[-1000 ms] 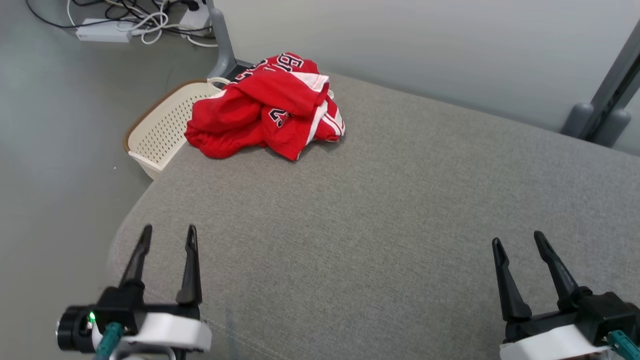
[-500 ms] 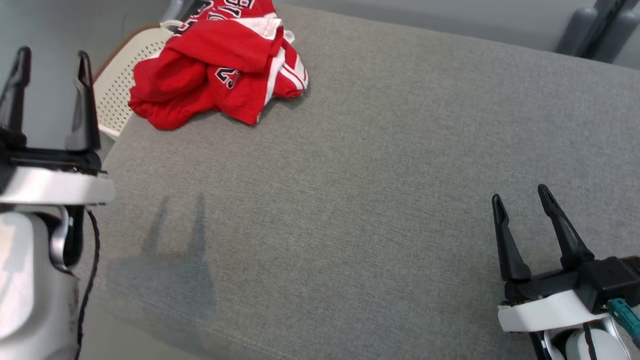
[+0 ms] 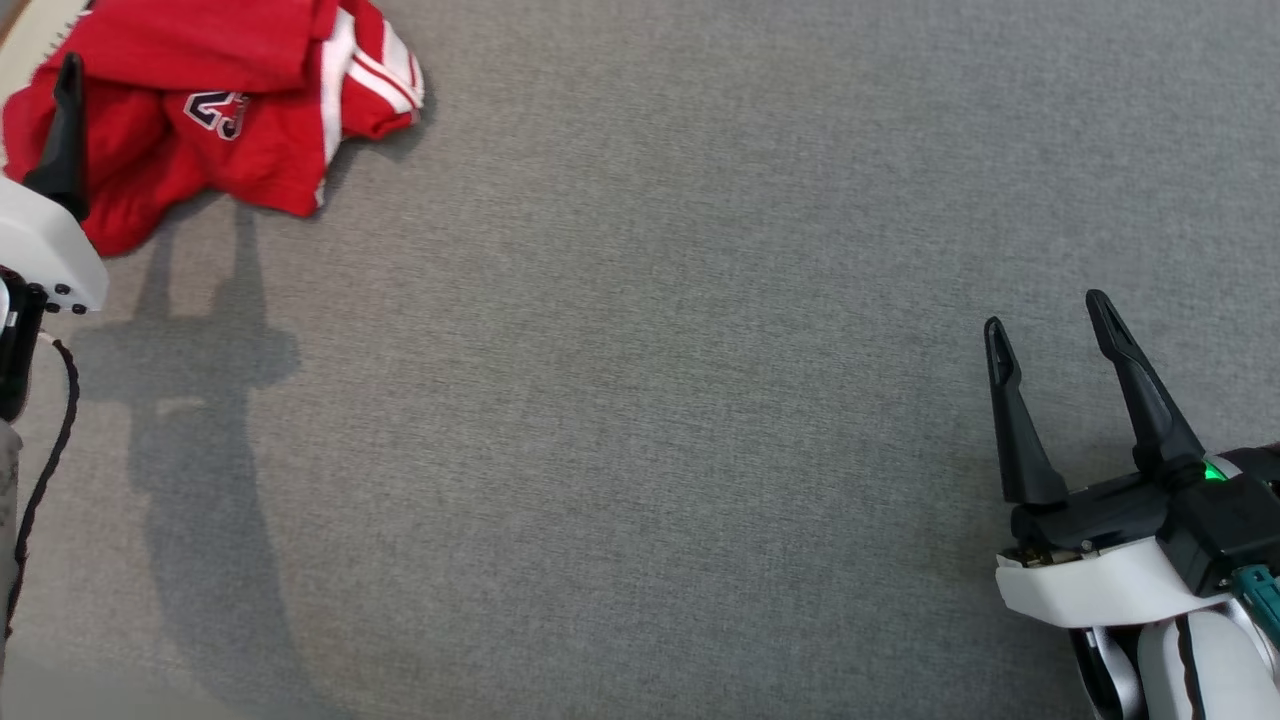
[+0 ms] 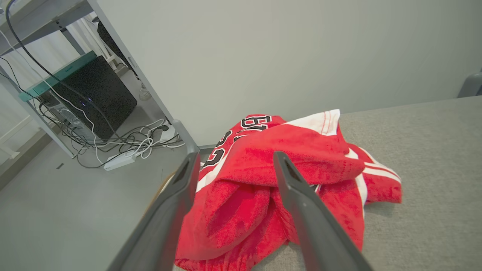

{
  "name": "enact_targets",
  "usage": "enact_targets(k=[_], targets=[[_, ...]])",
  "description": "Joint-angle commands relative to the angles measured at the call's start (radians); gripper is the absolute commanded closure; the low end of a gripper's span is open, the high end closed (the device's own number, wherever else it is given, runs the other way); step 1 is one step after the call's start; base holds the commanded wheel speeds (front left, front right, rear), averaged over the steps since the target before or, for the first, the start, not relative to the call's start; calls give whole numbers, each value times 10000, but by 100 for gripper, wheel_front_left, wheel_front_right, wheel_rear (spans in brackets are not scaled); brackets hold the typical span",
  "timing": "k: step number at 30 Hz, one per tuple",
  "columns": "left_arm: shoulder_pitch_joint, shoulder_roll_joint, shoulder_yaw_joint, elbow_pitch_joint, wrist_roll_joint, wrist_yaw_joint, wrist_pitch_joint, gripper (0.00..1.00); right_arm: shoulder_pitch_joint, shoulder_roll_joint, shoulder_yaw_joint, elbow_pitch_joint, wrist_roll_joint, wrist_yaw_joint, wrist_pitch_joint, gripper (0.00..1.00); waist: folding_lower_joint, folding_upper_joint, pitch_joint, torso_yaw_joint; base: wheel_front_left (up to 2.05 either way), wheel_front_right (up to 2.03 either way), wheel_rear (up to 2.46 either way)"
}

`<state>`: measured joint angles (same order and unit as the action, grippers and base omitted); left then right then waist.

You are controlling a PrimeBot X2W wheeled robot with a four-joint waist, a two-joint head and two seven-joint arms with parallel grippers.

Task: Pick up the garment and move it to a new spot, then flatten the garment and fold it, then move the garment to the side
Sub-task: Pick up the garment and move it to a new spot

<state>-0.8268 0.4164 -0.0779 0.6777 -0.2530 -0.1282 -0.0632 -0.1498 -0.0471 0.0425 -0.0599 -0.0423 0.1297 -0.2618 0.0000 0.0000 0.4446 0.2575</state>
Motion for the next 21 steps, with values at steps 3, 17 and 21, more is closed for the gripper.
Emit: enact_targets(k=[3,17,21], targets=[[-529,388,-293,658,-283,-9,264,0,-126,-60,76,-336,-149,19,-51,0,0,0,558,-566,0,0,0],[-1662,1563,-1070,1969,-1311,-11,1558,0,-28,-58,417,-1146,-338,19,-49,0,0,0,1076,-1056,0,0,0],[-1503,1762,-1486,1789,-1821,-13,1958,0,-39,-60,430,-1158,-294,19,-49,0,0,0,1113,-1076,0,0,0]])
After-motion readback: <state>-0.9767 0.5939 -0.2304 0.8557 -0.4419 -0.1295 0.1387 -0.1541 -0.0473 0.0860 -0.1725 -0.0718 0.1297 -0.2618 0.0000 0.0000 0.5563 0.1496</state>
